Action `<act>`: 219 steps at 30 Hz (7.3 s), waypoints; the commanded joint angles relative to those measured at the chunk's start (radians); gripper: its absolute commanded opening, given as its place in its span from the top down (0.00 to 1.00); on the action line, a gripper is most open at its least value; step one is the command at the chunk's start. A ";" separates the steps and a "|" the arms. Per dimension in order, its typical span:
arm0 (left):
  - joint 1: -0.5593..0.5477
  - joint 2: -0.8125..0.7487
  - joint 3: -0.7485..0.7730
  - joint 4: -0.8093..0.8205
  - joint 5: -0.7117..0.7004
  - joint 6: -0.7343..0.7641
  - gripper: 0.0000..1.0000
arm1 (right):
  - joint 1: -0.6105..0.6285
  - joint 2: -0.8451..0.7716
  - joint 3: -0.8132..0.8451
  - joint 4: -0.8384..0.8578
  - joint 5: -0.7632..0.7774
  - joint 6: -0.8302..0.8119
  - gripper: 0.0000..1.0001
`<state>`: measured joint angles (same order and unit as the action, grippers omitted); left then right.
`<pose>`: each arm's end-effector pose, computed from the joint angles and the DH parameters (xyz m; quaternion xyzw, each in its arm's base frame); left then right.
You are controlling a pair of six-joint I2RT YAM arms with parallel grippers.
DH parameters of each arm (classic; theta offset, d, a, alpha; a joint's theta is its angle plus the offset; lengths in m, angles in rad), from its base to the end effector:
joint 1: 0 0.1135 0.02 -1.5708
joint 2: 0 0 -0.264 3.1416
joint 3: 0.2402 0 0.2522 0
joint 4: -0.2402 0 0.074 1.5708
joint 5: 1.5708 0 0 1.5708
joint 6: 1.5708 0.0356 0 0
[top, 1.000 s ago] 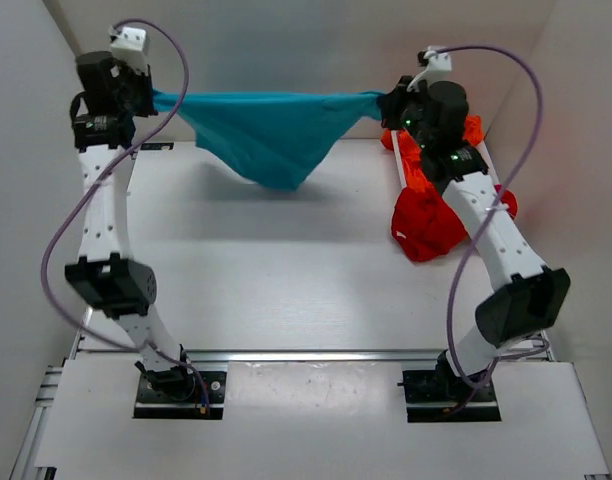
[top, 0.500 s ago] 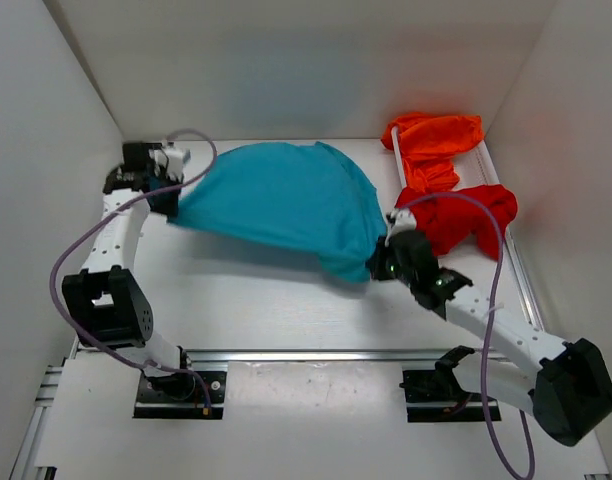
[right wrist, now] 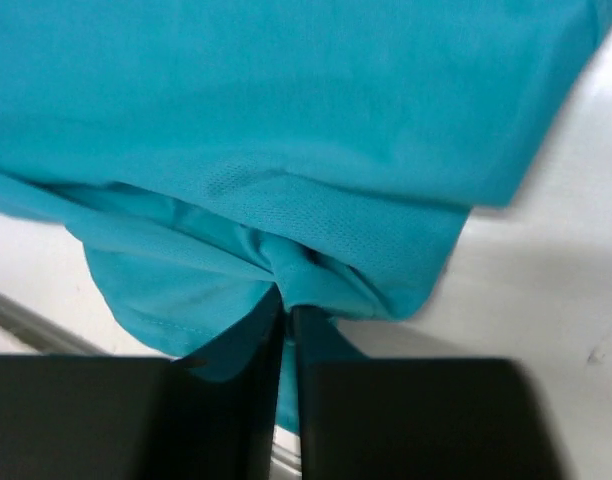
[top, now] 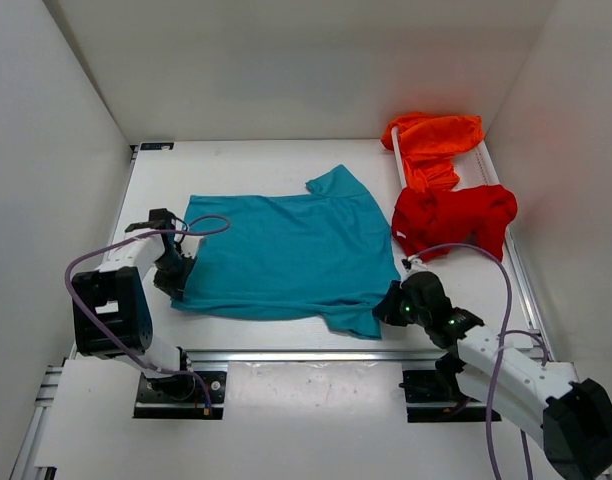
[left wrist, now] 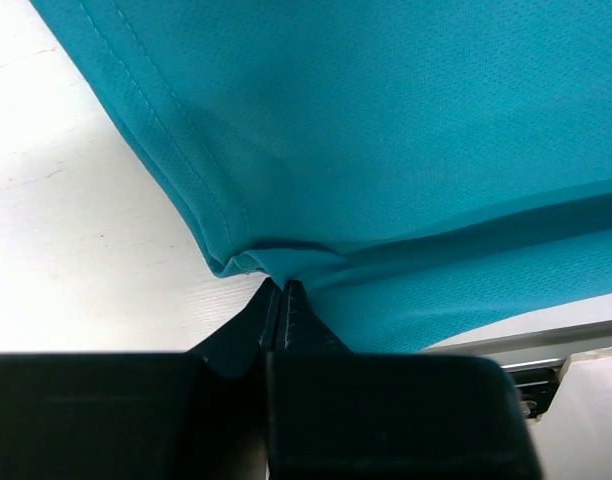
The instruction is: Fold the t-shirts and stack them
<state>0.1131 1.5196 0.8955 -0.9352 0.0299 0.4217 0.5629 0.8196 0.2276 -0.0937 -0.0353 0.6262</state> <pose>0.2402 0.0262 0.1731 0.1538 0.9880 -0.0129 0.0095 0.1358 0.0872 0.1502 0.0210 0.9033 0.2530 0.3458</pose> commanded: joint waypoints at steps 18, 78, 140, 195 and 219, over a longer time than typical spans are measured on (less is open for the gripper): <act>-0.001 -0.050 0.005 -0.028 -0.027 0.017 1.00 | 0.155 0.007 0.048 -0.288 -0.003 0.148 0.45; -0.015 0.495 0.724 -0.093 -0.025 -0.207 0.99 | -0.256 0.836 0.805 -0.048 -0.063 -0.335 1.00; -0.059 0.409 0.562 0.153 -0.035 -0.029 1.00 | -0.090 0.615 0.630 -0.160 0.180 -0.215 0.47; -0.058 0.353 0.517 0.145 -0.035 -0.035 1.00 | -0.158 0.912 0.745 -0.156 -0.095 -0.057 1.00; -0.073 -0.202 1.192 -0.106 0.012 -0.009 1.00 | 0.586 0.116 1.023 0.179 1.149 -1.143 1.00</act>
<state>0.0574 1.4136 1.9625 -1.0031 0.0364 0.4397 0.8776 0.9623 1.2419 -0.2081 0.6476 0.0536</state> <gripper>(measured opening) 0.056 0.003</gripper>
